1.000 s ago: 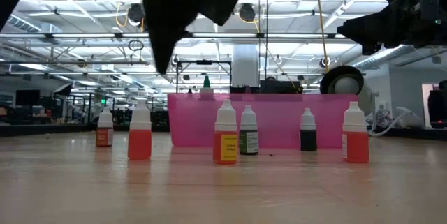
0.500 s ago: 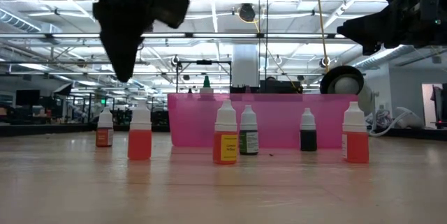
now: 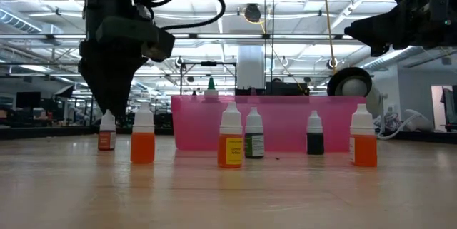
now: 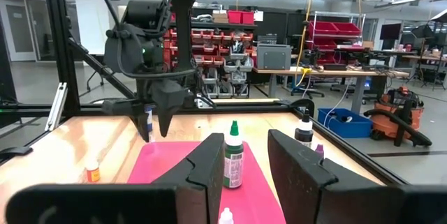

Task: Pick & Place food coloring
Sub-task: Put the small red food coloring bottle into the red bin

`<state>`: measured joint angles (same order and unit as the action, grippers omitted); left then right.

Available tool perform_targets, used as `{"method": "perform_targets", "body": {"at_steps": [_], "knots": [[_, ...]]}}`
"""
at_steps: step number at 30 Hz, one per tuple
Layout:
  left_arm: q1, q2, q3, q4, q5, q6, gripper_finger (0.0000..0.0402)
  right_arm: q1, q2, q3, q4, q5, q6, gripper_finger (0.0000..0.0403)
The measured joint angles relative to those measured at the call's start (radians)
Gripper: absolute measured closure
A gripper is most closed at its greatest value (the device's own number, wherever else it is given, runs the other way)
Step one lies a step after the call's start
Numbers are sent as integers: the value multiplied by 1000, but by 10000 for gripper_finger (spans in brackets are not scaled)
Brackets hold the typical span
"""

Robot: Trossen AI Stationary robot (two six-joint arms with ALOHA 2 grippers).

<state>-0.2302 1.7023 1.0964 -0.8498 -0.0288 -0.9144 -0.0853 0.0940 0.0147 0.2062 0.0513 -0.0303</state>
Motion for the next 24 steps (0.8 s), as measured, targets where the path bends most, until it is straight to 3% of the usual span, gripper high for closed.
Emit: {"method": "perform_targets", "body": {"at_steps": [24], "knots": [[-1, 1, -86, 97, 26, -31, 208, 0, 0, 0, 0, 0, 0, 303]]}}
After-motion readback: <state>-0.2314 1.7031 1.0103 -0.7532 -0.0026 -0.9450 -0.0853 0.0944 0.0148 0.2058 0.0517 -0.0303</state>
